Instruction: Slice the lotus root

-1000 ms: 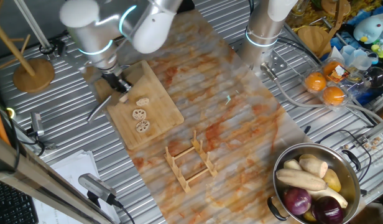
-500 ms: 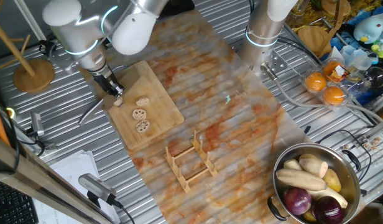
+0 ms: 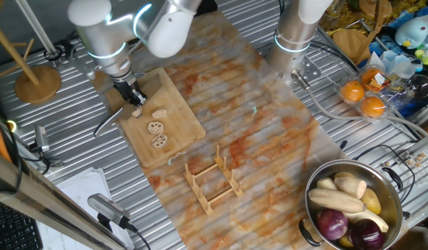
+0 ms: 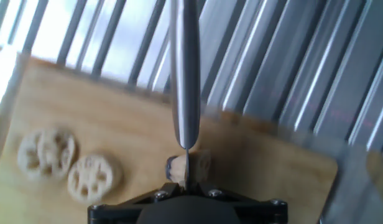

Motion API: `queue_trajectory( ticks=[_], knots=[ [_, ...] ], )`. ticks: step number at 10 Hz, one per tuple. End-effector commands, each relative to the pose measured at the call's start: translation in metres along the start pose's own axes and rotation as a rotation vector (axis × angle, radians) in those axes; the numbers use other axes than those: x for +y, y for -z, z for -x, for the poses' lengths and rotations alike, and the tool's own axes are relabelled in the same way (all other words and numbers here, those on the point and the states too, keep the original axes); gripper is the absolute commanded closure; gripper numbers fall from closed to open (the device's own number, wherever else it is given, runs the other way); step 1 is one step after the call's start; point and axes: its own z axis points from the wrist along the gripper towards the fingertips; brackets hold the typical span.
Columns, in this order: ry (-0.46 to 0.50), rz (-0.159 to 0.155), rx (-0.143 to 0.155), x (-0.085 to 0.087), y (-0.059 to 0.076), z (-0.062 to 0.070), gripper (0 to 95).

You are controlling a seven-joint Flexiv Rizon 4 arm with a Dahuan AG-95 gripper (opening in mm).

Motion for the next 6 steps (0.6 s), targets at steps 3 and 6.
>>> queue_trajectory(
  ticks=[3,6],
  knots=[
    [-0.002,-0.044,0.035,-0.0022,-0.0919,0.003,95.0],
    [-0.01,-0.037,0.05,-0.0032,-0.0887,0.0043,95.0]
  ],
)
